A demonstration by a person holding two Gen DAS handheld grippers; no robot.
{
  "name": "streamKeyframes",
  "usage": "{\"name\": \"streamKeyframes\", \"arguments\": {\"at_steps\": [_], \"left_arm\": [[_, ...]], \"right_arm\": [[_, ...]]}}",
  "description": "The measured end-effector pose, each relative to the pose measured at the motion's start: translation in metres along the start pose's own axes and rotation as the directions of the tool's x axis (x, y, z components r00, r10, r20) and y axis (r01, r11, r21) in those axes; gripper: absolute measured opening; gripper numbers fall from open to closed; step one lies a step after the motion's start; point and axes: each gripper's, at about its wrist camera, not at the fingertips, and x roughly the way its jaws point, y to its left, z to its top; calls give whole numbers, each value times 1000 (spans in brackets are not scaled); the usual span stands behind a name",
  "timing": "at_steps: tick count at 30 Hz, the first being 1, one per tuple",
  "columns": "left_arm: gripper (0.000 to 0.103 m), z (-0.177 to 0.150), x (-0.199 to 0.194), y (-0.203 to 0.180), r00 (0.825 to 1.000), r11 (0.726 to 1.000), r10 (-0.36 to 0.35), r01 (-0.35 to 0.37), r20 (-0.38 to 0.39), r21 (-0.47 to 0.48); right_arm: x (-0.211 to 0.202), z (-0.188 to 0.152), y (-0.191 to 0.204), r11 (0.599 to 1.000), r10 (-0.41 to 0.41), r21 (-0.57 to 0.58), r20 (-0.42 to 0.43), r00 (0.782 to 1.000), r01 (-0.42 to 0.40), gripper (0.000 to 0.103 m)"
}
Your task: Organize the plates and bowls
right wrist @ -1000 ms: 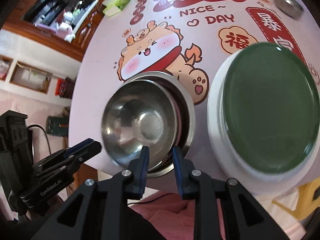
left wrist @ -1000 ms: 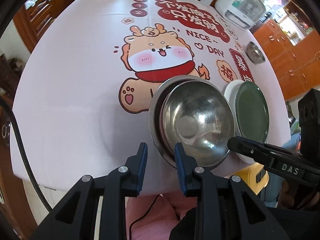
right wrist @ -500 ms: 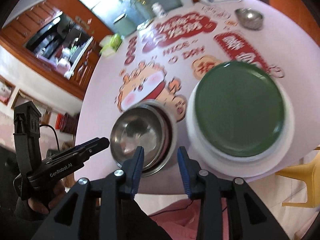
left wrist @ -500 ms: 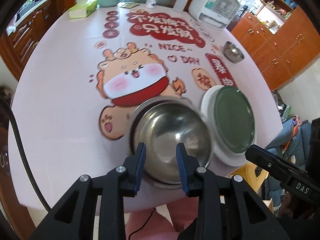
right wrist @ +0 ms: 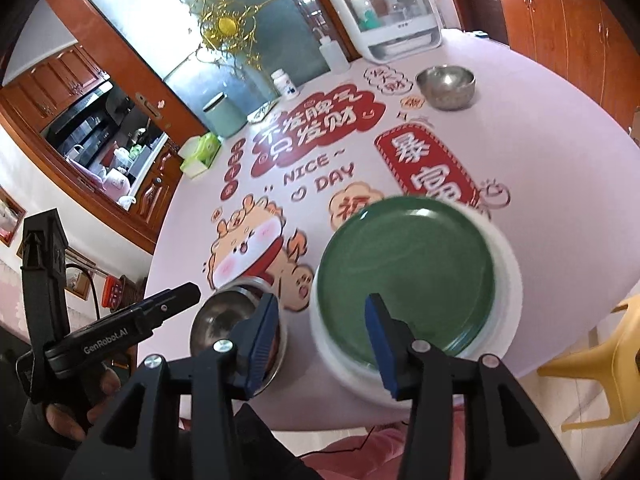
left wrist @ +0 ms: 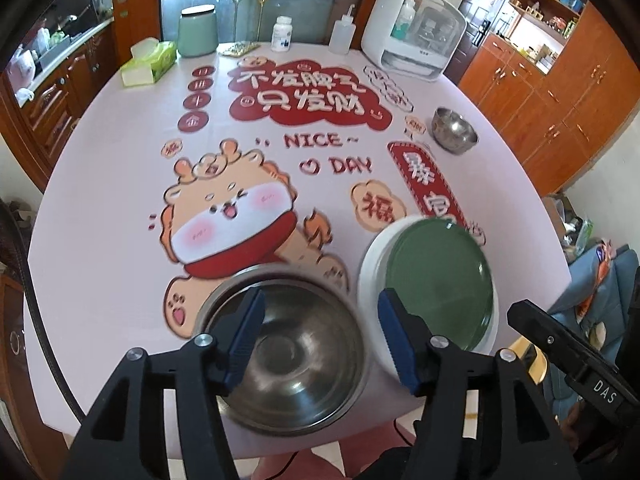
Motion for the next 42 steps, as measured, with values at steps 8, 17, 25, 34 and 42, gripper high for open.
{"name": "streamKeyframes", "arguments": {"at_steps": [8, 17, 25, 34, 42], "left_arm": [[64, 24, 9, -51, 998, 1000, 24, -23, 52, -18], [64, 60, 30, -108, 996, 998, 40, -36, 86, -47], [64, 91, 53, -158, 994, 999, 35, -32, 106, -30], [65, 128, 85, -199, 995, 999, 34, -36, 91, 21], [68, 166, 112, -229, 995, 996, 67, -71, 73, 50]], "right_arm": [[-7, 51, -44, 998, 30, -48, 40, 999, -28, 57], [-5, 104, -93, 994, 53, -99, 42, 998, -49, 57], [-2, 141, -135, 992, 33, -125, 54, 998, -26, 58], [-2, 187, -170, 989, 6, -149, 94, 996, 8, 68], [5, 233, -187, 983, -3, -183, 131, 991, 27, 73]]}}
